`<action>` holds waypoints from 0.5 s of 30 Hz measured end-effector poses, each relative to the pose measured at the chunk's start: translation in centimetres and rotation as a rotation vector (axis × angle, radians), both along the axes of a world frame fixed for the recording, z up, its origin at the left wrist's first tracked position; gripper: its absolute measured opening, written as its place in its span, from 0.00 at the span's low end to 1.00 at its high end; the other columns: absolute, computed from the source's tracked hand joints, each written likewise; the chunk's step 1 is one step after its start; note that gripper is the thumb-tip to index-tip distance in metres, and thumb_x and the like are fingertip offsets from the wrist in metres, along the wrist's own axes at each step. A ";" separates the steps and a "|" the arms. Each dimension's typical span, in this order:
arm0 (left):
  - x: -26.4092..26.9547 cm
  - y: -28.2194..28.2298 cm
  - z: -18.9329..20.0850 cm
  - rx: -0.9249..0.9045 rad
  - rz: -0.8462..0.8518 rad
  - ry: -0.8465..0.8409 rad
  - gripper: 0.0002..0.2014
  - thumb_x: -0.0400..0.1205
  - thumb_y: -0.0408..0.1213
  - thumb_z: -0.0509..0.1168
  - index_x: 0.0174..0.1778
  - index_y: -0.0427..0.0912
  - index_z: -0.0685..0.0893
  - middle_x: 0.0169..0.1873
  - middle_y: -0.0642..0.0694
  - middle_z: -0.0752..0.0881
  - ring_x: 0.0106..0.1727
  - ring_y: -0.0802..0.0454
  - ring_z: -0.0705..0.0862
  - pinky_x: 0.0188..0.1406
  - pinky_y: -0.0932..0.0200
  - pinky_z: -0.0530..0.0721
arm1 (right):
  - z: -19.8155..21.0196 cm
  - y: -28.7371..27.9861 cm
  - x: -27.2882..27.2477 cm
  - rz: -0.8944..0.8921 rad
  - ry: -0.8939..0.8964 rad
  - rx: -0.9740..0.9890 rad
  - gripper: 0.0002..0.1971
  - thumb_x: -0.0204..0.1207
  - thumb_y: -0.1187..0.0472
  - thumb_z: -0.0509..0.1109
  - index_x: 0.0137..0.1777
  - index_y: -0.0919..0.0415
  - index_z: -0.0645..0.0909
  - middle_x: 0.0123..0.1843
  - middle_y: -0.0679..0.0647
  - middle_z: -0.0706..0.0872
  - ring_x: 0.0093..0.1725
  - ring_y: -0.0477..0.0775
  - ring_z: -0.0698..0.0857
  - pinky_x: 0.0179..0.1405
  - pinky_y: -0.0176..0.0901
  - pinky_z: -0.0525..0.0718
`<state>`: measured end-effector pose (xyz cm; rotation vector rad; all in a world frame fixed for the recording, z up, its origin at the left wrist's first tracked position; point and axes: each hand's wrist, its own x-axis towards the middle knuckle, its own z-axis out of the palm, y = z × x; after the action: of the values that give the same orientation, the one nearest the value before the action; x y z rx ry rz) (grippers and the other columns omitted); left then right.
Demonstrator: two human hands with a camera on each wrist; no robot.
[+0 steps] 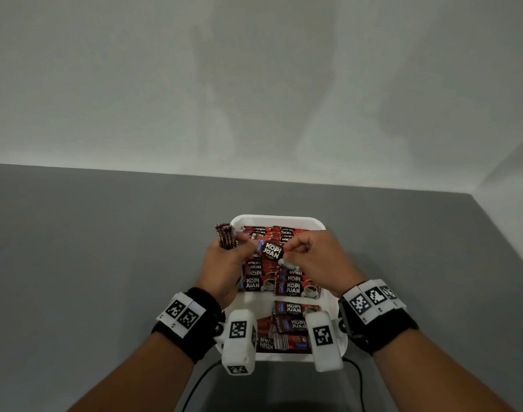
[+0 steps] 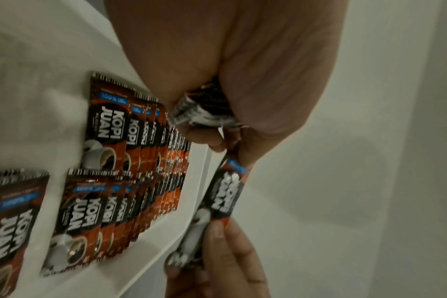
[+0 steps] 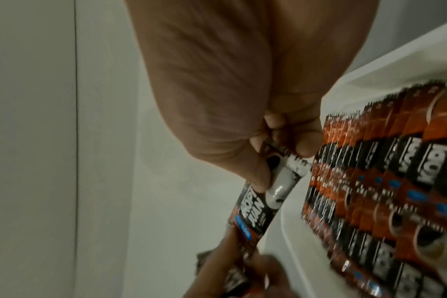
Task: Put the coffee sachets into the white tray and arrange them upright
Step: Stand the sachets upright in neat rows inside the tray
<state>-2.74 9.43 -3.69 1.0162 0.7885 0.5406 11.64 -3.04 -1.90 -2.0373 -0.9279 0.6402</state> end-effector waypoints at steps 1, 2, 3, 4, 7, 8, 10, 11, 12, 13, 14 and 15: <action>0.0 0.3 0.1 -0.020 0.042 0.013 0.06 0.80 0.25 0.69 0.41 0.40 0.81 0.32 0.39 0.81 0.30 0.50 0.83 0.29 0.55 0.84 | -0.1 0.0 0.3 0.025 -0.035 -0.045 0.09 0.74 0.64 0.80 0.40 0.47 0.88 0.34 0.42 0.87 0.33 0.33 0.83 0.36 0.26 0.78; -0.1 0.7 0.2 -0.055 0.089 0.025 0.07 0.81 0.24 0.66 0.42 0.40 0.80 0.29 0.44 0.78 0.25 0.55 0.79 0.23 0.61 0.79 | -0.3 0.2 0.4 0.059 -0.077 -0.100 0.09 0.74 0.64 0.80 0.40 0.49 0.88 0.33 0.39 0.85 0.32 0.30 0.82 0.33 0.23 0.75; -0.1 1.1 0.2 -0.092 0.125 0.036 0.07 0.82 0.23 0.63 0.44 0.40 0.79 0.28 0.47 0.76 0.23 0.57 0.76 0.19 0.63 0.76 | -0.7 0.4 0.4 0.103 -0.129 -0.160 0.07 0.74 0.65 0.79 0.41 0.50 0.90 0.34 0.37 0.84 0.32 0.30 0.81 0.33 0.21 0.74; -0.1 1.5 0.2 -0.125 0.164 0.050 0.07 0.81 0.23 0.61 0.46 0.39 0.79 0.29 0.47 0.75 0.24 0.57 0.74 0.19 0.63 0.73 | -1.1 0.6 0.2 0.154 -0.182 -0.217 0.07 0.73 0.66 0.78 0.44 0.53 0.92 0.36 0.37 0.84 0.35 0.31 0.81 0.35 0.20 0.75; -0.2 2.2 0.1 -0.166 0.236 0.093 0.11 0.78 0.22 0.56 0.50 0.36 0.80 0.31 0.43 0.73 0.28 0.52 0.73 0.23 0.59 0.76 | -3.1 1.9 -1.2 0.273 -0.247 -0.323 0.07 0.73 0.66 0.76 0.46 0.56 0.94 0.43 0.43 0.89 0.44 0.41 0.85 0.52 0.34 0.83; -0.3 2.2 0.0 -0.165 0.247 0.101 0.12 0.77 0.21 0.56 0.50 0.36 0.81 0.31 0.42 0.74 0.29 0.51 0.75 0.25 0.57 0.79 | -3.6 2.2 -1.6 0.290 -0.235 -0.342 0.07 0.74 0.66 0.76 0.46 0.56 0.94 0.45 0.45 0.91 0.47 0.44 0.86 0.52 0.36 0.83; -0.5 2.3 0.0 -0.149 0.248 0.099 0.11 0.78 0.20 0.56 0.49 0.35 0.81 0.35 0.40 0.76 0.31 0.48 0.77 0.28 0.55 0.85 | -4.2 2.9 -2.3 0.315 -0.225 -0.357 0.07 0.74 0.67 0.75 0.46 0.57 0.94 0.48 0.48 0.93 0.50 0.47 0.88 0.55 0.38 0.85; -0.6 2.2 0.0 -0.140 0.243 0.098 0.11 0.78 0.19 0.56 0.49 0.34 0.81 0.37 0.39 0.76 0.32 0.48 0.78 0.29 0.54 0.86 | -4.5 3.2 -2.4 0.331 -0.233 -0.360 0.08 0.74 0.68 0.75 0.47 0.58 0.94 0.48 0.49 0.93 0.51 0.49 0.89 0.57 0.40 0.86; -0.8 2.1 -0.1 -0.134 0.236 0.100 0.11 0.78 0.19 0.57 0.49 0.34 0.80 0.38 0.39 0.77 0.32 0.47 0.79 0.31 0.53 0.87 | -4.8 3.4 -2.5 0.347 -0.245 -0.369 0.09 0.73 0.68 0.74 0.48 0.59 0.94 0.49 0.51 0.93 0.51 0.50 0.89 0.59 0.42 0.87; -0.9 2.0 -0.2 -0.131 0.226 0.100 0.11 0.78 0.18 0.57 0.47 0.34 0.80 0.37 0.39 0.78 0.32 0.47 0.80 0.31 0.53 0.87 | -5.0 3.6 -2.5 0.361 -0.262 -0.381 0.10 0.73 0.68 0.74 0.49 0.59 0.94 0.49 0.52 0.94 0.52 0.52 0.89 0.59 0.45 0.87; -1.1 2.0 -0.4 -0.130 0.214 0.095 0.10 0.78 0.17 0.57 0.45 0.34 0.80 0.35 0.39 0.78 0.31 0.47 0.80 0.31 0.52 0.87 | -5.2 3.7 -2.4 0.369 -0.285 -0.396 0.10 0.73 0.68 0.74 0.49 0.59 0.94 0.50 0.52 0.93 0.51 0.54 0.90 0.58 0.47 0.88; -1.1 2.0 -0.5 -0.127 0.197 0.086 0.10 0.78 0.17 0.57 0.43 0.34 0.79 0.34 0.38 0.79 0.31 0.46 0.81 0.32 0.52 0.87 | -5.4 3.9 -2.4 0.374 -0.316 -0.412 0.10 0.73 0.67 0.74 0.50 0.59 0.94 0.50 0.53 0.93 0.52 0.56 0.90 0.57 0.49 0.89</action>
<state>-3.88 11.38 -4.21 0.8540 0.9938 0.6096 9.24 0.82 -7.33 -2.3961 -1.4863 0.7692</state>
